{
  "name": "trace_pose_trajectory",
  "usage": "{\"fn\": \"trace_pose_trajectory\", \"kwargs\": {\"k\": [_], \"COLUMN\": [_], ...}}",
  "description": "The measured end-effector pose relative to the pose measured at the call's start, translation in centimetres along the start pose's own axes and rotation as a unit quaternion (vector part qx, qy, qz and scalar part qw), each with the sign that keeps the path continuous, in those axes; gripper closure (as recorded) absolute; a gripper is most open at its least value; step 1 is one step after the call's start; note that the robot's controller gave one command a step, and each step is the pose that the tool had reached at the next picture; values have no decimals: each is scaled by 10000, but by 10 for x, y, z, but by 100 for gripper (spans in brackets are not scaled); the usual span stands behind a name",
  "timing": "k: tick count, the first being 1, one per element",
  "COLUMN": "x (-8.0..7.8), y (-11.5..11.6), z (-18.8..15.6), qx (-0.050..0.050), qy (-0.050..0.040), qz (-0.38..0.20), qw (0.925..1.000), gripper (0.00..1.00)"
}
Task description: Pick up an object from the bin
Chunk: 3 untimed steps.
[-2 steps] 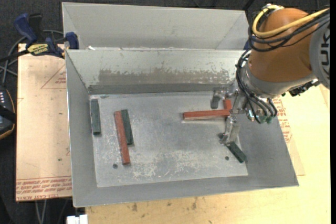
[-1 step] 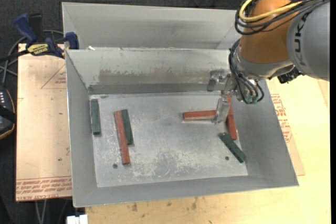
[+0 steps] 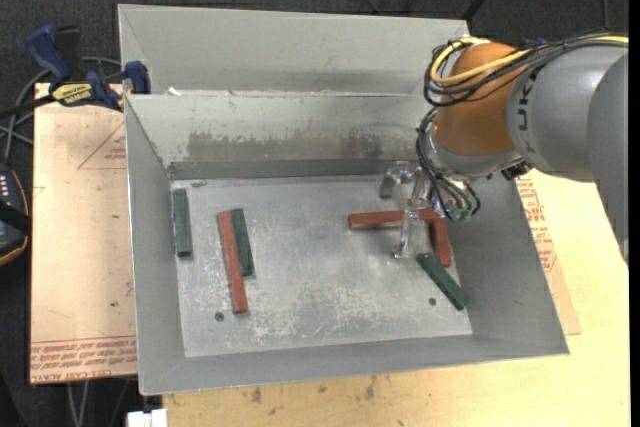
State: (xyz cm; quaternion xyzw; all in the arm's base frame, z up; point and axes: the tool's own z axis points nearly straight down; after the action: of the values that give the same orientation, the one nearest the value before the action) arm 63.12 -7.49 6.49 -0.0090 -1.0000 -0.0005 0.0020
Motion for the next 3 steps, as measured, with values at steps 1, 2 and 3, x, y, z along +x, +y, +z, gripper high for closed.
{"fn": "trace_pose_trajectory", "kwargs": {"k": [1, 2, 3], "x": [-2, -2, -2], "y": [1, 1, 1], "z": [-5, -5, -5], "qx": [2, 2, 2], "qy": [-33, -33, -31], "qz": [-9, -12, -15], "qw": [10000, 10000, 10000], "gripper": [100, 0, 100]}}
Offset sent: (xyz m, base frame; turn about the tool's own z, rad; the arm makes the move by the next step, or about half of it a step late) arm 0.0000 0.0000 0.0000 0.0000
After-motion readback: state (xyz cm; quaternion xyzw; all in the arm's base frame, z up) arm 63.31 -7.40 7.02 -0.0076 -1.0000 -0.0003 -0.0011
